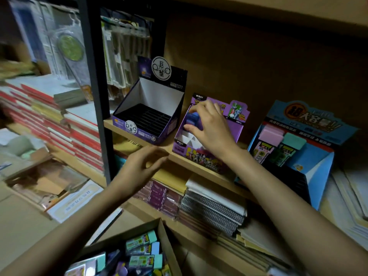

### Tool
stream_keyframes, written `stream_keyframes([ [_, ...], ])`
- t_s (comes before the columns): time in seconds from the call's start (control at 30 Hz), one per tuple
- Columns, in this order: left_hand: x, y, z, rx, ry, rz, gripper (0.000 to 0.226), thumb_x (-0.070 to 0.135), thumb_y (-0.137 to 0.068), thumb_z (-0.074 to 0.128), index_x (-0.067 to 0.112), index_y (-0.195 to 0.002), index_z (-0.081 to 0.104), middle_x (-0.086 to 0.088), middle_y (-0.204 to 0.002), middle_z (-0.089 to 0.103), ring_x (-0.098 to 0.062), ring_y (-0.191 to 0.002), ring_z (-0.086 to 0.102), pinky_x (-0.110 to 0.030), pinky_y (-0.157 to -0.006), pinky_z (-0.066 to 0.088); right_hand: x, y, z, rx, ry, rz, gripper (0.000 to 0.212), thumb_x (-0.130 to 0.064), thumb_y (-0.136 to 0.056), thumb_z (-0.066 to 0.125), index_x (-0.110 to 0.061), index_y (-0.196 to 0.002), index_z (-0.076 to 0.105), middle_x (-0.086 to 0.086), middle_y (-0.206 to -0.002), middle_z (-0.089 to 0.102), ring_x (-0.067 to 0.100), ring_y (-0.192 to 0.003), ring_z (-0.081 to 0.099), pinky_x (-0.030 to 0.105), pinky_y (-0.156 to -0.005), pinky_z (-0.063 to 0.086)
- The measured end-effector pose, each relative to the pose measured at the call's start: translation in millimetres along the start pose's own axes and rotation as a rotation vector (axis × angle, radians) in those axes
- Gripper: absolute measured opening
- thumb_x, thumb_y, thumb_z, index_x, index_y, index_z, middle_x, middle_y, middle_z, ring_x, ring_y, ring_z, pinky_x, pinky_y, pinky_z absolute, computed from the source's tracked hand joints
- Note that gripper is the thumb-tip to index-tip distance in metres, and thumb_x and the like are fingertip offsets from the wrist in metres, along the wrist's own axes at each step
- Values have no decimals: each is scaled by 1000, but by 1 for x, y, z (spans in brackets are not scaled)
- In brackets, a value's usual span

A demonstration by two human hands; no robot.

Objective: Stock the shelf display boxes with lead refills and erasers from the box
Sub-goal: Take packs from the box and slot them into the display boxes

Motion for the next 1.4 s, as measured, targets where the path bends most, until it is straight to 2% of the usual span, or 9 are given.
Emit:
stream_keyframes([
  [0.13,-54,59,7,-168,37,-225,15,13,-91,56,21,-103,62,2,-101,66,-9,-91,63,-23,-79,51,-47,43,3,-99,-251,-148,21,-14,-85,65,-4,-103,61,11,-103,55,21,-98,51,32,-84,41],
  [0.27,-136,136,44,-280,-39,-510,17,13,-90,61,2,-104,65,-9,-96,66,-20,-87,63,-21,-74,47,-82,104,82,-531,-240,-186,21,-22,-89,61,-8,-104,59,11,-100,62,25,-94,58,39,-81,46],
  [0.37,-185,203,77,-318,-52,-667,21,10,-89,62,-2,-106,64,-11,-93,64,-17,-85,59,-26,-71,44,-84,166,160,-892,-218,-84,24,-26,-91,58,-12,-109,58,7,-106,64,22,-96,60,36,-79,49],
  [0.5,-234,280,111,-188,28,-853,20,4,-88,63,-7,-104,61,-18,-99,65,-24,-88,63,-31,-71,44,-71,250,259,-1130,-312,160,25,-24,-92,57,-8,-112,57,12,-110,60,27,-99,58,37,-82,47],
  [0.73,-278,379,157,-75,181,-1085,23,-2,-82,68,-3,-102,58,-14,-92,62,-18,-86,57,-25,-75,42,-50,374,361,-1219,-283,439,19,-22,-95,55,-12,-110,48,12,-105,46,24,-83,47,37,-74,41],
  [0.87,-292,398,158,4,82,-1171,41,12,-77,76,2,-111,55,-20,-112,54,-31,-101,55,-35,-92,45,-43,420,379,-1386,-230,302,51,-33,-88,64,-17,-131,41,8,-135,35,31,-125,37,45,-103,36],
  [1.0,-295,400,163,105,31,-1228,66,21,-69,83,4,-121,46,-19,-119,42,-30,-112,43,-31,-94,34,-36,434,381,-1399,-248,207,71,-31,-82,71,-24,-139,31,4,-138,27,28,-127,32,43,-102,36],
  [1.2,-307,409,169,86,-4,-1300,81,22,-62,88,-1,-121,38,-23,-119,46,-38,-112,50,-48,-97,43,-31,446,384,-1436,-376,241,36,-31,-83,70,-15,-107,49,3,-115,35,23,-116,39,38,-92,41],
  [1.4,-311,407,175,-12,62,-1262,45,23,-71,82,-4,-100,60,-24,-103,62,-35,-97,62,-46,-88,51,-34,449,380,-1363,-580,438,28,-19,-79,74,-22,-89,48,1,-101,52,20,-97,51,26,-76,42],
])
Point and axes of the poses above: each hand's wrist, its own y-axis away from the middle knuckle, its own z-axis out of the palm, x = y × z, the point moved 8 cm from there along -y, towards the middle knuckle
